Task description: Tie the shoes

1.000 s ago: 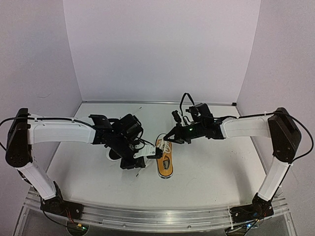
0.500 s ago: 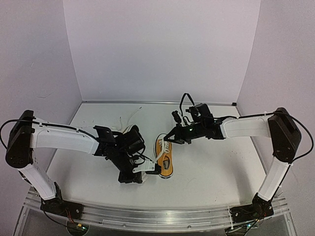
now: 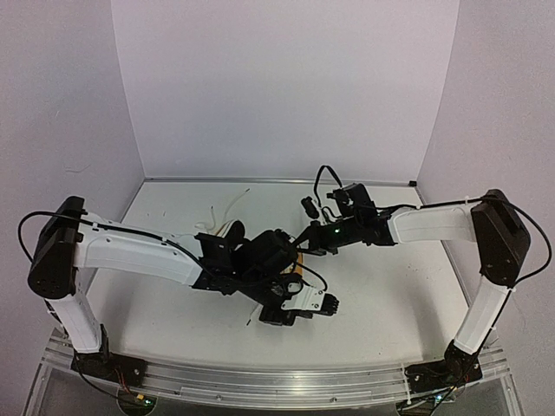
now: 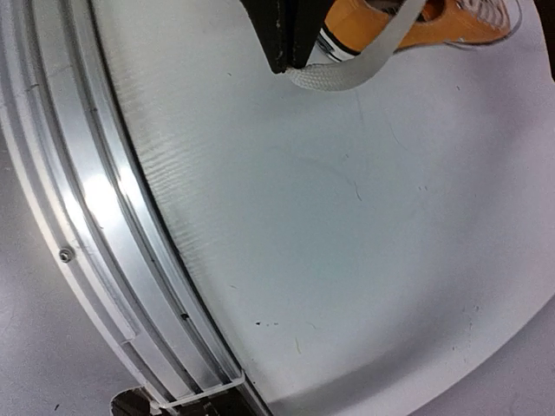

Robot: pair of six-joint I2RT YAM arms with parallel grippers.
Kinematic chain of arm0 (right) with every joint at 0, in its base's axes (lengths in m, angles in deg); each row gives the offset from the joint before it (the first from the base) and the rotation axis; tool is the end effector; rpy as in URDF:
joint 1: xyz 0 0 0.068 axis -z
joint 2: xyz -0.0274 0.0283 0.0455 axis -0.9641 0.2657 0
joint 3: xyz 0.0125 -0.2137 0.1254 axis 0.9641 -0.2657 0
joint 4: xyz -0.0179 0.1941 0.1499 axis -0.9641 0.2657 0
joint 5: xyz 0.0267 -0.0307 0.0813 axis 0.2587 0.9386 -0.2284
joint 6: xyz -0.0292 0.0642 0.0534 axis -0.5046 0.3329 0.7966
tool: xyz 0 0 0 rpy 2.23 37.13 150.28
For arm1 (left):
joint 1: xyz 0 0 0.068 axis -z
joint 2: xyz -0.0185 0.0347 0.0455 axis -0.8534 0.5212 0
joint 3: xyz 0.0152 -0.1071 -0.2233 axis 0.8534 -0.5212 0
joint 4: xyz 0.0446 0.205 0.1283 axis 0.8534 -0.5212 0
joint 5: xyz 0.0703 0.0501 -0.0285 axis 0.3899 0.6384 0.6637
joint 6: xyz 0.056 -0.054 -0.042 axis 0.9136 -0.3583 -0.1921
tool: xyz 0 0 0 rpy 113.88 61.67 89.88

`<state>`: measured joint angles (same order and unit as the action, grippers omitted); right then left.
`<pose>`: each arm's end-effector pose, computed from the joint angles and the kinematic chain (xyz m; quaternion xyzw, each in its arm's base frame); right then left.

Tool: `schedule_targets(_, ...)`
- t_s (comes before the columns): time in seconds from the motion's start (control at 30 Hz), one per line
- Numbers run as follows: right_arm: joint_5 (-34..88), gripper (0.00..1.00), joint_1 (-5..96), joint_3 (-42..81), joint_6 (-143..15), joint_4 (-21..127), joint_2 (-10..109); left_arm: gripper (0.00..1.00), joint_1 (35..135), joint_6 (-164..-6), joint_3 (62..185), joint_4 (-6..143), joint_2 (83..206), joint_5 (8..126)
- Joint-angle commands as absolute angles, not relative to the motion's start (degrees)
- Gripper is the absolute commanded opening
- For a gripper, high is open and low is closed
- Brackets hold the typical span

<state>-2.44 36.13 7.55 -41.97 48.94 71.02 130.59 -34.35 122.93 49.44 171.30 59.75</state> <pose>0.2827 0.2858 0.1703 -0.2176 0.8267 0.4779 0.2019 0.1031 -0.3847 0.1738 0.7898 0.4805 -0.2209 0.3108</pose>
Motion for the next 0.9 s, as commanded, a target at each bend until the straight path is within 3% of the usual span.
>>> schedule_targets(0.0, -4.0, 0.0, 36.8, 8.87, -45.02, 49.59, 70.07, 0.0, 130.35, -25.81, 127.9, 60.7, 177.28, 61.86)
schedule_targets(0.53, -5.61, 0.0, 37.5, 9.57, -46.35, 50.6, 71.21, 0.04, 125.41, -18.17, 127.36, 81.42, 184.62, 58.35)
schedule_targets(0.6, -5.69, 0.0, 37.5, 9.72, -46.33, 50.67, 71.42, 0.12, 125.26, -18.28, 127.31, 82.54, 185.13, 58.72)
schedule_targets(0.7, -5.54, 0.0, 37.48, 9.83, -46.32, 50.69, 71.54, 0.32, 125.3, -19.46, 127.13, 82.59, 184.53, 59.48)
schedule_targets(0.87, -5.6, 0.0, 37.59, 10.05, -46.33, 50.69, 71.95, 0.37, 125.18, -21.5, 125.92, 81.32, 181.05, 59.93)
